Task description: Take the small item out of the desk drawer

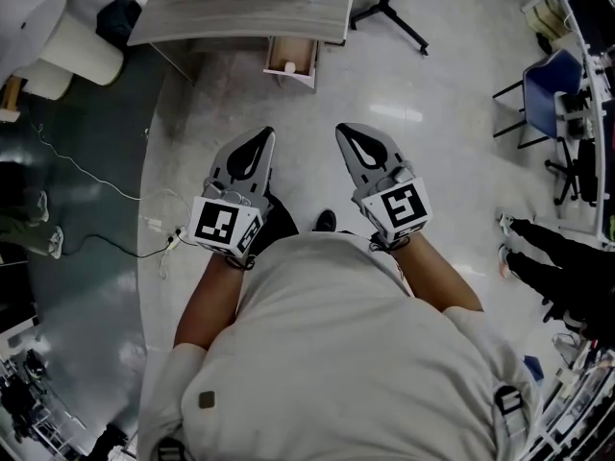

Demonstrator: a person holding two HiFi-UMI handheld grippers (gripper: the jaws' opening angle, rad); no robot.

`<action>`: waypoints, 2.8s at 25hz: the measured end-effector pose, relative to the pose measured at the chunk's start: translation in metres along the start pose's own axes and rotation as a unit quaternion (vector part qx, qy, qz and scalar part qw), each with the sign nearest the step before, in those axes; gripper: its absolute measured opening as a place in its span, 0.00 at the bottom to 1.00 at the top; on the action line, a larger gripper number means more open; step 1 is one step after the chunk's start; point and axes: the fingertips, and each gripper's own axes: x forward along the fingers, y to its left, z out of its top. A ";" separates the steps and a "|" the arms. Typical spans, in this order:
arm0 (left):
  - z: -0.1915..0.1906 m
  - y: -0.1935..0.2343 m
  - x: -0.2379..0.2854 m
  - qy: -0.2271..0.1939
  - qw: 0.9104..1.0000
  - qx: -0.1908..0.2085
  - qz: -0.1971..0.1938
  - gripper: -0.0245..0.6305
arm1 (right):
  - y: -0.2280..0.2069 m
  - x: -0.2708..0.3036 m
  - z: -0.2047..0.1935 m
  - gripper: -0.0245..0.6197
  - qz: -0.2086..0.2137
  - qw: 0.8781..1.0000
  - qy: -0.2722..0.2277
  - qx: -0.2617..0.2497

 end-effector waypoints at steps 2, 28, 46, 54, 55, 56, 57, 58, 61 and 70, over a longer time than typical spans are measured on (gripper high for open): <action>-0.001 0.013 0.006 0.000 1.000 -0.003 -0.004 0.06 | -0.002 0.010 -0.001 0.07 -0.005 1.000 0.005 0.000; -0.022 0.243 0.067 0.036 0.992 -0.026 -0.121 0.06 | -0.008 0.217 -0.010 0.07 -0.115 0.990 0.074 0.039; -0.031 0.295 0.076 0.054 0.988 -0.011 -0.146 0.06 | -0.013 0.281 -0.023 0.07 -0.129 0.983 0.105 0.073; -0.042 0.312 0.112 0.065 0.989 -0.019 -0.134 0.06 | -0.049 0.312 -0.056 0.07 -0.116 0.981 0.124 0.093; -0.044 0.315 0.117 0.066 0.989 -0.021 -0.132 0.06 | -0.055 0.317 -0.061 0.07 -0.114 0.980 0.128 0.098; -0.047 0.317 0.122 0.068 0.989 -0.024 -0.131 0.06 | -0.060 0.321 -0.065 0.07 -0.112 0.980 0.132 0.101; -0.050 0.319 0.129 0.069 0.989 -0.027 -0.130 0.06 | -0.066 0.326 -0.069 0.07 -0.110 0.979 0.135 0.104; -0.054 0.321 0.136 0.071 0.989 -0.030 -0.129 0.06 | -0.072 0.331 -0.073 0.07 -0.109 0.979 0.138 0.107; -0.064 0.327 0.156 0.081 0.988 -0.037 -0.125 0.06 | -0.090 0.343 -0.086 0.07 -0.103 0.976 0.149 0.117; -0.096 0.332 0.210 0.115 0.985 -0.048 -0.119 0.06 | -0.131 0.365 -0.131 0.08 -0.086 0.968 0.182 0.151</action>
